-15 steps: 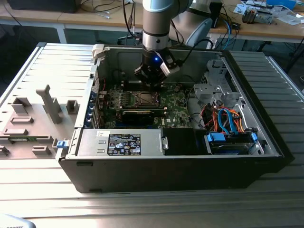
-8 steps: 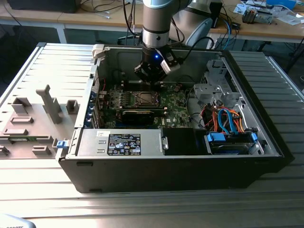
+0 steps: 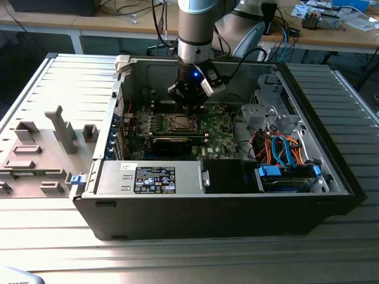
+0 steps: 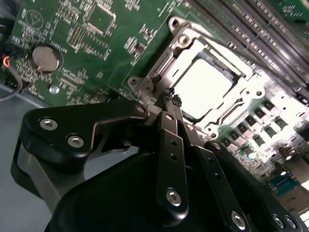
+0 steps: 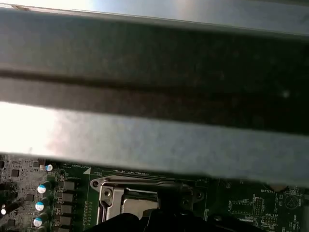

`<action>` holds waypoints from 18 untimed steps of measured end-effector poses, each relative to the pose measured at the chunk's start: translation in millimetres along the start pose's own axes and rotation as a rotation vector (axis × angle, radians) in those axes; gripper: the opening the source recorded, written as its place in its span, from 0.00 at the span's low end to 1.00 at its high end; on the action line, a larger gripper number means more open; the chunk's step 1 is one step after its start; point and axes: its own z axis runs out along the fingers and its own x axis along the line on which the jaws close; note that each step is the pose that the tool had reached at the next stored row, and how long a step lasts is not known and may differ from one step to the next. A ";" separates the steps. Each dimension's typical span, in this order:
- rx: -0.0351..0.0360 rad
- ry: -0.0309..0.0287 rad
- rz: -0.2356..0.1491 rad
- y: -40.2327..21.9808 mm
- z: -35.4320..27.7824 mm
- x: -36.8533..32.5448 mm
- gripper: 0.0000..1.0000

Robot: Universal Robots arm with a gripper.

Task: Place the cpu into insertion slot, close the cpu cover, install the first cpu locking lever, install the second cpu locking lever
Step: 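Install the first cpu locking lever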

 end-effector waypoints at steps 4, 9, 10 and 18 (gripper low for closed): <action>0.0001 0.0001 0.000 -5.5 0.2 0.6 0.11; -0.0001 -0.0001 0.000 -10.7 0.3 1.2 0.11; 0.0000 0.0000 0.000 -11.2 0.3 1.2 0.11; 0.0001 0.0000 0.000 -12.4 -7.3 1.3 0.11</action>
